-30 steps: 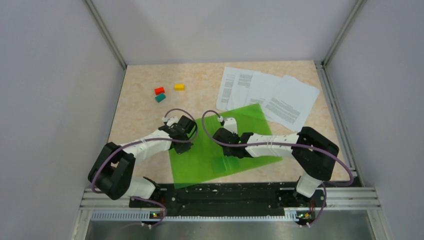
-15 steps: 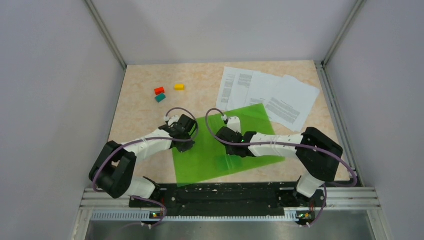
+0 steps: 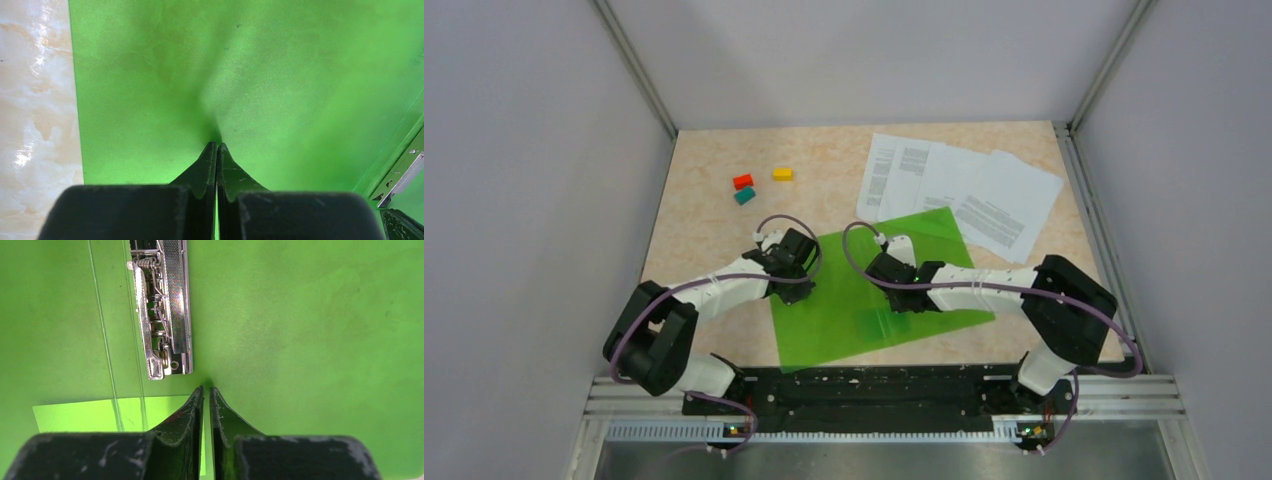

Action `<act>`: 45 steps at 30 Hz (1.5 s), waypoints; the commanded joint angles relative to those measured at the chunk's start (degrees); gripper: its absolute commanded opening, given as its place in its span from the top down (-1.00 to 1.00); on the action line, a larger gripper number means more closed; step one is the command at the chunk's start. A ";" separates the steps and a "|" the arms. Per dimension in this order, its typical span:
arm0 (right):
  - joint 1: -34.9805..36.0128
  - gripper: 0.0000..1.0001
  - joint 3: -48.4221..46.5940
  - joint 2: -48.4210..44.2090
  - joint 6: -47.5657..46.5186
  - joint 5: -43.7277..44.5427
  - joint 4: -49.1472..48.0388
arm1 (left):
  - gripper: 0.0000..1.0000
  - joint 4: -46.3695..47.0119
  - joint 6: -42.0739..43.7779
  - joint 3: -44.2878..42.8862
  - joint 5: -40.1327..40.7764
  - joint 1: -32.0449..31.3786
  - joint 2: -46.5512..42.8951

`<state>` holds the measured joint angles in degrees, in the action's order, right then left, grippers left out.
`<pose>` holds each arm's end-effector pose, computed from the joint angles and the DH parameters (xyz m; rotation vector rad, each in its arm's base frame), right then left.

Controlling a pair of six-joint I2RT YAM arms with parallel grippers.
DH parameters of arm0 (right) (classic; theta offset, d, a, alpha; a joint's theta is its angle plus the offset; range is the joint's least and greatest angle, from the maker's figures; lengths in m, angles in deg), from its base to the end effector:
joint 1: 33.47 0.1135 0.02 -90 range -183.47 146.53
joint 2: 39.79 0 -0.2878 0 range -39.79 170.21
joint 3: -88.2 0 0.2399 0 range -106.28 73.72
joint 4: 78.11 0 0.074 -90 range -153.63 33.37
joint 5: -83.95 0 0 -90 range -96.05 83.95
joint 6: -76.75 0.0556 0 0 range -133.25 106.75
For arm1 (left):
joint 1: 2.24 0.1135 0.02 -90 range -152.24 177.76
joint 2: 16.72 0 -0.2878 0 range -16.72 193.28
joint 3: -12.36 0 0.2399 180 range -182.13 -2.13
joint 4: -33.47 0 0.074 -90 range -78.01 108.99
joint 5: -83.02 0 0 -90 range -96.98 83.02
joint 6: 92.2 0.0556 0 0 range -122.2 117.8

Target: Put the files into the folder

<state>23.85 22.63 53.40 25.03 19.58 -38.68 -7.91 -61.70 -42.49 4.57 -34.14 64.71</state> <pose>0.1806 0.2370 0.1753 -0.3053 2.5320 -0.0062 0.2095 -0.1173 0.1717 -0.7021 2.6333 -0.1873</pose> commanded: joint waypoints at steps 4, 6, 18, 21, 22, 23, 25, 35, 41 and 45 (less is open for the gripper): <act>-0.42 0.70 -1.09 -5.30 -3.87 -3.38 -1.54 | 0.95 -5.52 2.34 1.58 -0.05 0.36 0.74; -0.40 0.68 -1.52 -5.55 -4.49 -5.03 -2.30 | 0.77 -6.69 3.11 -0.07 0.54 0.28 -1.51; -1.08 0.48 -3.46 -7.73 -9.39 -7.63 -5.62 | -0.15 -12.09 0.41 -0.89 7.37 0.26 -8.52; -1.52 0.49 -4.20 -6.09 -11.31 -7.82 -6.80 | -0.16 -10.01 -0.41 -0.26 7.28 0.18 -7.73; -1.70 0.49 -4.54 -5.49 -12.12 -7.83 -6.93 | -0.16 -9.01 -0.43 0.17 7.25 0.22 -7.66; -1.87 0.49 -4.74 -4.94 -12.45 -7.68 -7.06 | -0.15 -8.33 -0.55 0.63 7.39 0.23 -7.35; -2.09 0.49 -5.20 -3.76 -13.66 -7.52 -7.18 | -0.15 -8.23 -0.97 0.70 7.88 0.22 -6.40; -2.21 0.55 -5.95 1.04 -15.08 -7.08 -7.14 | 0.00 -10.22 -4.59 0.00 8.90 0.19 -0.49; -2.17 0.64 -4.83 1.64 -14.74 -6.33 -6.74 | 0.02 -10.80 -5.44 -0.35 8.98 0.28 1.68; -2.01 0.66 -4.06 1.80 -14.45 -6.24 -6.65 | 0.02 -10.77 -5.64 -0.34 8.90 0.29 2.15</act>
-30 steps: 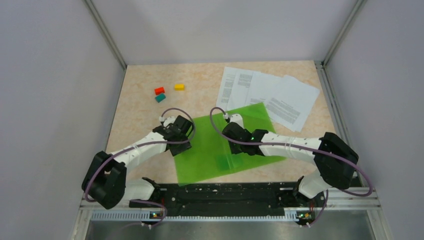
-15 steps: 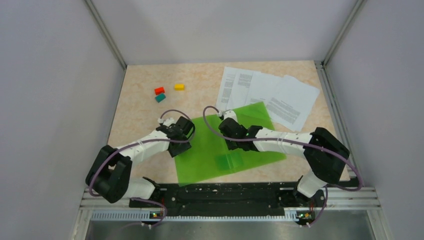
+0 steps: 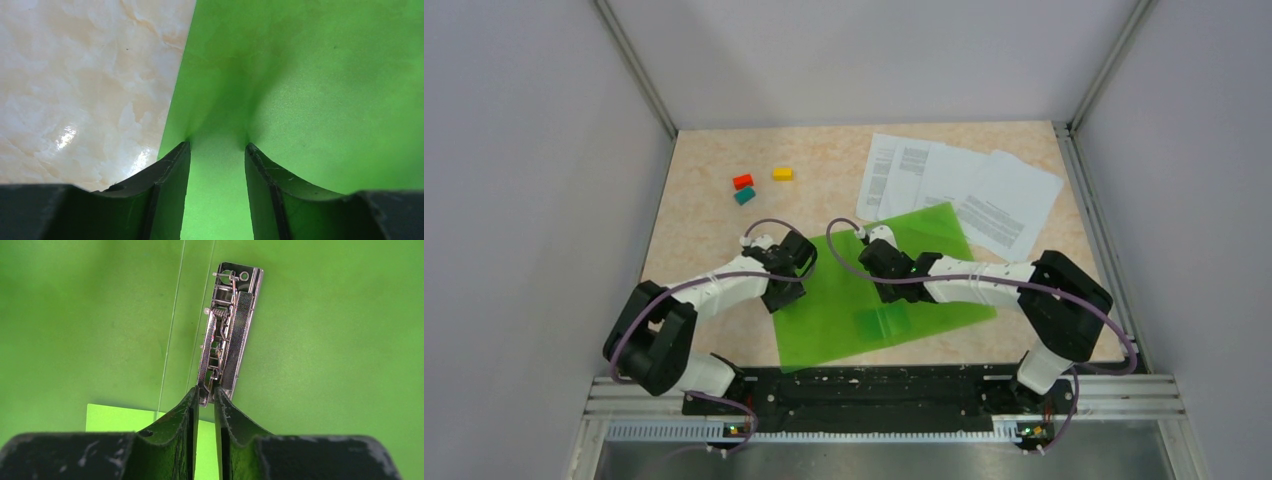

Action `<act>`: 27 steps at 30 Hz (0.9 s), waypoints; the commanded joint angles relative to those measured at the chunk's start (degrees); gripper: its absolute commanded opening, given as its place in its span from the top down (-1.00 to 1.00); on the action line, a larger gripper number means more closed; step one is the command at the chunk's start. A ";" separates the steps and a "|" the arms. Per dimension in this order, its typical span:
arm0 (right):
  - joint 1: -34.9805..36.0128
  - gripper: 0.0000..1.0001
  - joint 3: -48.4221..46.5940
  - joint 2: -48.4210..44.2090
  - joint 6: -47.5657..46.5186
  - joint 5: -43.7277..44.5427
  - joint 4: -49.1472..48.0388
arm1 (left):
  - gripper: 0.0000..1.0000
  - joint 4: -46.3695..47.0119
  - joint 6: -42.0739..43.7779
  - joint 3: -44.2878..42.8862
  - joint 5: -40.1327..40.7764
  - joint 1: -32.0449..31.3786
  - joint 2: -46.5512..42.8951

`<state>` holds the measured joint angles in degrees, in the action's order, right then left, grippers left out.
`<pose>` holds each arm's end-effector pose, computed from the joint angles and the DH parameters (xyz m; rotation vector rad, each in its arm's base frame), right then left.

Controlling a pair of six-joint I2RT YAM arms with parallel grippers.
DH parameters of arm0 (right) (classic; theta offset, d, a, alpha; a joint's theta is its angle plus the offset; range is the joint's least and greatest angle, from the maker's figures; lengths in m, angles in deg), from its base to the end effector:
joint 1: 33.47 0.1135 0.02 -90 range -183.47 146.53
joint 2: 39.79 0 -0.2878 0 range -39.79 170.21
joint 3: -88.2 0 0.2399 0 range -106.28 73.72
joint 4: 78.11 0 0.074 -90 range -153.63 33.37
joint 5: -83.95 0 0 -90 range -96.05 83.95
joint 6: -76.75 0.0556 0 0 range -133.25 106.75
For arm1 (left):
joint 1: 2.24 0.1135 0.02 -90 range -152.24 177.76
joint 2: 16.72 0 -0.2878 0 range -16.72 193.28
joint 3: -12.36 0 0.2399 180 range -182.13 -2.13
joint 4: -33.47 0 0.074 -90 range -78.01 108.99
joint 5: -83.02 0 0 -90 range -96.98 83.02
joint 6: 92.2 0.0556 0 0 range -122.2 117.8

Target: Put the files into the folder

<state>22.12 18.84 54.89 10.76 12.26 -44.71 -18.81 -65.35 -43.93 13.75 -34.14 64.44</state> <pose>0.1987 0.2592 0.1894 -0.5764 2.4563 0.1396 0.1984 -0.1003 0.1741 -0.7875 2.6077 0.1102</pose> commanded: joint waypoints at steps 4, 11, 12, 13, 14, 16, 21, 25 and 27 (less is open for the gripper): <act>-0.06 0.71 0.28 0.80 0.24 1.13 -0.49 | 0.02 0.18 -2.06 1.10 -0.45 0.35 2.74; 0.50 0.73 1.30 1.37 1.42 0.80 -0.33 | 0.02 0.48 -1.90 1.27 -0.82 0.89 3.12; 0.48 0.72 1.59 1.45 1.52 0.69 -0.41 | 0.02 0.57 -1.89 1.36 -0.83 0.91 3.17; 0.60 0.73 1.62 1.48 1.66 0.60 -0.38 | 0.02 0.73 -1.88 1.44 -0.94 0.97 3.24; 0.57 0.73 1.77 1.49 1.87 0.49 -0.42 | 0.02 0.85 -1.82 1.39 -1.15 1.10 3.37; 0.65 0.73 1.91 1.45 2.13 0.25 -0.46 | 0.02 0.97 -1.68 1.39 -1.45 1.24 3.70; 0.86 0.77 2.46 1.43 2.99 0.92 0.16 | 0.03 1.15 -1.64 1.53 -1.63 1.49 4.14; 0.87 0.84 3.44 1.17 3.67 1.49 1.29 | 0.03 1.22 -2.05 2.03 -1.64 2.13 3.76; 1.18 0.85 4.06 1.04 3.93 1.78 1.66 | 0.03 1.32 -1.91 2.23 -1.92 2.69 3.56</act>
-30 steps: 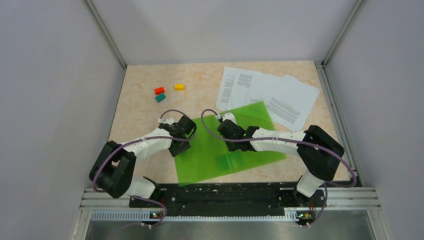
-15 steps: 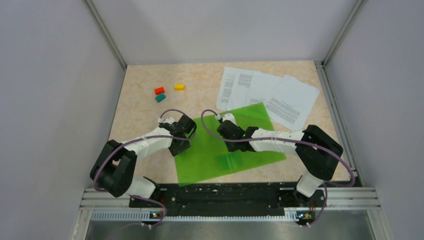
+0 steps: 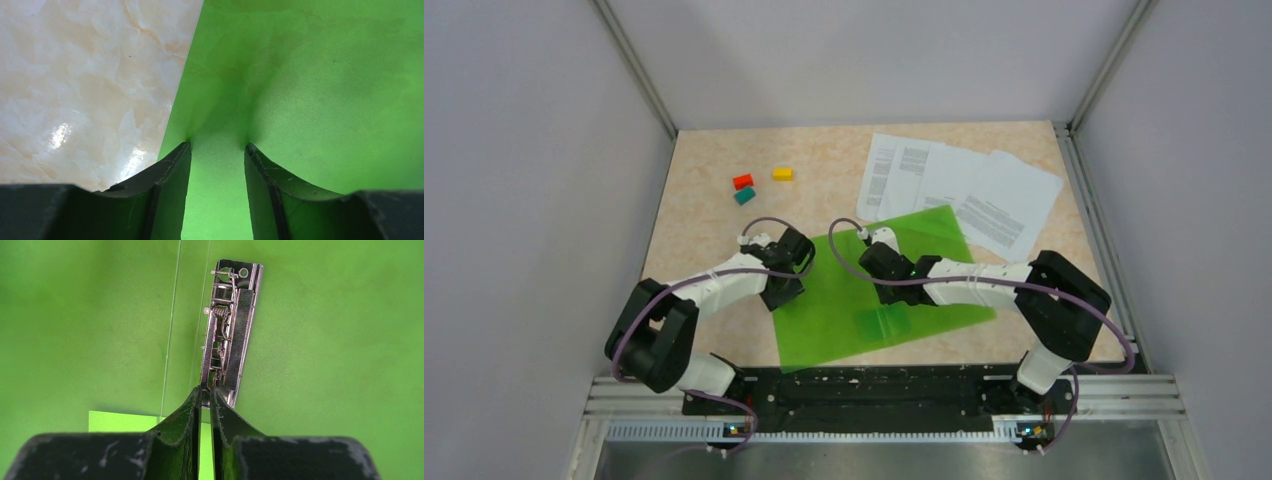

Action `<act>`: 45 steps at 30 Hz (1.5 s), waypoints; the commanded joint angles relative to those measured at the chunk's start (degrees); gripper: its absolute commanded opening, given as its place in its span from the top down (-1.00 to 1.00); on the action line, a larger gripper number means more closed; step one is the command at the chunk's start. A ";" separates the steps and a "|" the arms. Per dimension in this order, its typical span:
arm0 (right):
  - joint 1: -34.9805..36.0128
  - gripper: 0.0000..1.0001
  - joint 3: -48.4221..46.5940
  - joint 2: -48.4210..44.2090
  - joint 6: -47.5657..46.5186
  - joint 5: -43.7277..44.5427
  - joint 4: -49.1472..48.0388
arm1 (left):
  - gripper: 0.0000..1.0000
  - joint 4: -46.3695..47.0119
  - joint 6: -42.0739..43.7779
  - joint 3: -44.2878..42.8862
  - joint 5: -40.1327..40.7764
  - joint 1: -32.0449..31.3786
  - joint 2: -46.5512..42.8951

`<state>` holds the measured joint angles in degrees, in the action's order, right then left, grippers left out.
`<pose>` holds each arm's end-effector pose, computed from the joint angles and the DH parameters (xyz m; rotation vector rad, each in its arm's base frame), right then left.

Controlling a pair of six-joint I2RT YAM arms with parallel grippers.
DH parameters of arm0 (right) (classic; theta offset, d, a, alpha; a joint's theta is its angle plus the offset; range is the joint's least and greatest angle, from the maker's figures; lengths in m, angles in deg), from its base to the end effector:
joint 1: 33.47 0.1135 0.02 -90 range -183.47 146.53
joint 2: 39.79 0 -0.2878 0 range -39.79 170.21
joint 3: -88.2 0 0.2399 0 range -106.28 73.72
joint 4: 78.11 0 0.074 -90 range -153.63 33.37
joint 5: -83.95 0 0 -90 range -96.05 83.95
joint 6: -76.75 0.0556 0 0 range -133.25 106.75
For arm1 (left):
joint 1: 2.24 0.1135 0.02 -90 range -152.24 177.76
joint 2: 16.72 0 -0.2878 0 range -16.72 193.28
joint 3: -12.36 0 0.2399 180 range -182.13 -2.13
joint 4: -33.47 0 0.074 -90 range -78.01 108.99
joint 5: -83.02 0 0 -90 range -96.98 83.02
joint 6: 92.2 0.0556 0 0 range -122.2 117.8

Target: Put the files into the folder

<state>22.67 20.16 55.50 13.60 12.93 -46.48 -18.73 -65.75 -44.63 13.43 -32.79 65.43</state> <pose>0.1962 0.2600 0.1819 -0.5232 2.4657 0.1493 0.2040 -0.0979 0.1736 -0.8277 2.6025 0.1136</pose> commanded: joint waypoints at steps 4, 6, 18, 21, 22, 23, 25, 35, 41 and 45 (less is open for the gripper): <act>0.92 0.86 3.45 0.99 2.18 2.30 4.67 | 0.02 1.47 -1.17 3.21 -1.82 2.06 2.53; 1.02 0.87 3.58 1.37 2.76 3.29 5.79 | 0.02 1.46 -0.99 3.21 -1.86 2.40 2.66; 1.76 0.89 3.75 5.27 5.83 9.03 11.36 | 0.01 1.57 -0.17 3.43 -3.08 4.78 3.05; 1.87 0.90 3.67 6.35 6.55 10.09 12.39 | 0.01 1.42 0.09 3.32 -3.15 5.13 3.21; 1.87 0.90 3.64 6.64 6.81 10.29 12.65 | 0.01 1.31 0.16 3.18 -3.04 5.26 3.39; 1.95 0.90 3.72 6.77 7.15 10.56 13.12 | 0.01 1.19 0.18 3.08 -2.91 5.43 3.42; 1.91 0.90 3.66 6.81 7.62 11.23 14.03 | 0.01 1.08 0.27 3.11 -2.88 5.89 3.60; 1.81 0.90 2.72 4.83 8.22 13.49 16.67 | 0.00 -0.11 0.34 2.74 -2.03 6.70 4.20; 1.65 0.90 2.75 4.24 8.12 13.18 16.77 | -0.01 -0.49 0.36 2.56 -1.50 6.73 4.50; 1.05 0.90 3.77 3.34 8.14 12.26 16.26 | -0.01 -0.70 0.27 2.44 -1.15 6.73 4.56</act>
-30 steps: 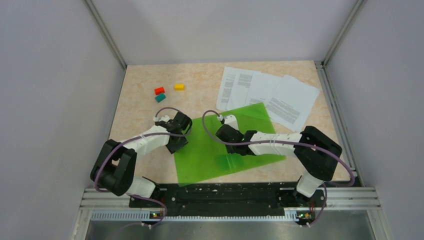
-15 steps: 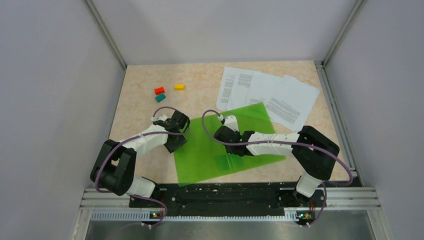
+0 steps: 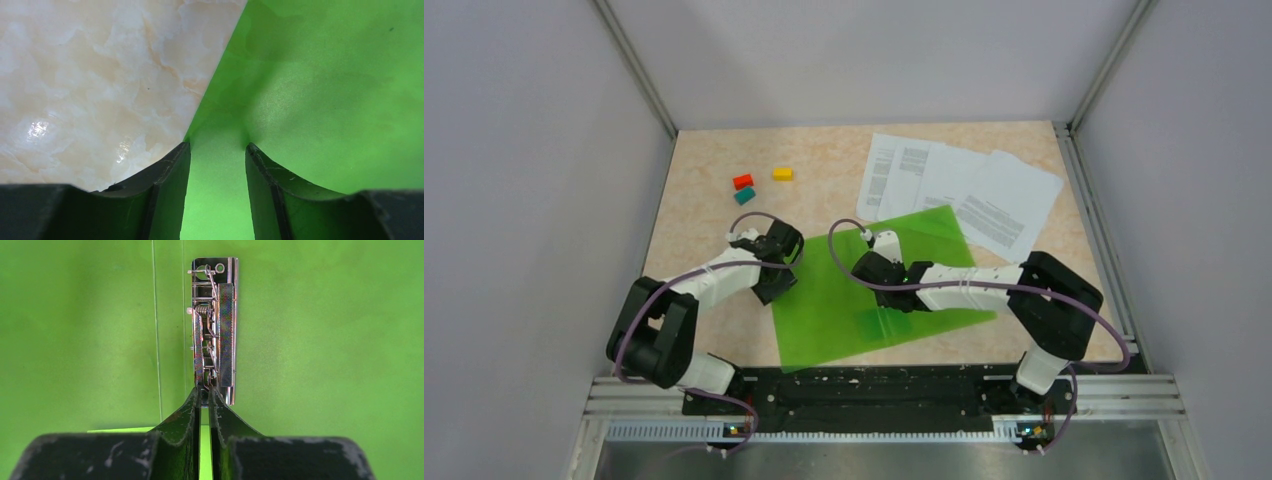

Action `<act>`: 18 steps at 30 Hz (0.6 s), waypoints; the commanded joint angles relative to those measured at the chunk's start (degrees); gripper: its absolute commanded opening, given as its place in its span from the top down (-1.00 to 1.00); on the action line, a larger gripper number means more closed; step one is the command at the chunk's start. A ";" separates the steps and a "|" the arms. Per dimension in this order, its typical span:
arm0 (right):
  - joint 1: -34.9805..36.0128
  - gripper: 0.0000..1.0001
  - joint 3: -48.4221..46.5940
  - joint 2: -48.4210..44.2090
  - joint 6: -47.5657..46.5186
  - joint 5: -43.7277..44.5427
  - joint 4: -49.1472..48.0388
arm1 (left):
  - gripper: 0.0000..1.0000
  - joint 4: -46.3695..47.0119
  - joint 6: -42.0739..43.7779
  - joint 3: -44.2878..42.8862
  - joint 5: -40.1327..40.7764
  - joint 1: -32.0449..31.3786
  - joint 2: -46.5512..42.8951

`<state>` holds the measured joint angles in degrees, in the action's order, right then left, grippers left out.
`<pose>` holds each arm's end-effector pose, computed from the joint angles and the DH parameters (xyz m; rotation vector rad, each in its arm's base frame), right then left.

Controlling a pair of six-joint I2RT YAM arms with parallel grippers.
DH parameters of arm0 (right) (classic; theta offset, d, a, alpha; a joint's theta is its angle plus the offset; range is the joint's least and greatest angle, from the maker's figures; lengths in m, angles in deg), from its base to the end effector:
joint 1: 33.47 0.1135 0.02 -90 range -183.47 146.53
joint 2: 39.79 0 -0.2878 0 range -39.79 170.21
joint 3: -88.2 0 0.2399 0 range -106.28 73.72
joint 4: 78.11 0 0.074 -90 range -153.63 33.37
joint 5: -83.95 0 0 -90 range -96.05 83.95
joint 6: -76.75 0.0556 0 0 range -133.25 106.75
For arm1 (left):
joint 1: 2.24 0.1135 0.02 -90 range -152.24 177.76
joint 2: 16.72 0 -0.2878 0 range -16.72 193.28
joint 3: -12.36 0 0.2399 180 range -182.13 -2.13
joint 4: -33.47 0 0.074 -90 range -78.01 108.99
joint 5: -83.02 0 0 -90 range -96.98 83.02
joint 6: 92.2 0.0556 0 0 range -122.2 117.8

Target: Put the files into the folder

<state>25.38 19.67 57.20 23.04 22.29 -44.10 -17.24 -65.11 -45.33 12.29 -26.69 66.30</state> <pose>0.1895 0.2626 0.1758 -0.3322 2.4439 0.0258 0.2191 -0.0795 0.1738 -0.9539 2.5622 0.1045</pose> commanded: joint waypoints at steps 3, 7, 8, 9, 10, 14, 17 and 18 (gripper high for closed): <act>-2.02 0.90 4.86 1.56 -1.52 2.30 13.43 | -0.01 -2.35 -0.45 2.94 0.11 0.63 3.84; -2.36 0.90 5.17 1.20 -1.43 2.04 13.43 | -0.01 -2.45 -0.50 2.79 0.22 0.63 4.02; -2.48 0.90 5.13 0.84 -1.47 1.91 13.30 | -0.01 -2.49 -0.49 2.77 0.21 0.63 4.11; -2.61 0.89 5.06 0.61 -1.53 1.86 13.34 | -0.01 -2.57 -0.54 2.77 0.26 0.63 4.15; -2.72 0.89 4.93 0.23 -1.64 1.74 13.33 | -0.01 -2.58 -0.54 2.65 0.29 0.63 4.21; -3.26 0.89 4.38 -0.86 -2.05 1.77 13.65 | -0.01 -2.70 -0.54 2.48 0.42 0.63 4.29; -3.73 0.89 4.48 -0.68 -2.43 0.50 12.91 | -0.02 -2.24 0.17 2.27 -0.05 0.63 4.55; -3.74 0.89 4.56 -0.59 -2.57 -0.25 12.50 | -0.03 -2.05 0.87 1.95 -0.62 0.55 4.63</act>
<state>23.28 20.86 55.41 22.30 23.10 -41.04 -17.22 -65.09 -45.85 13.49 -26.56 67.18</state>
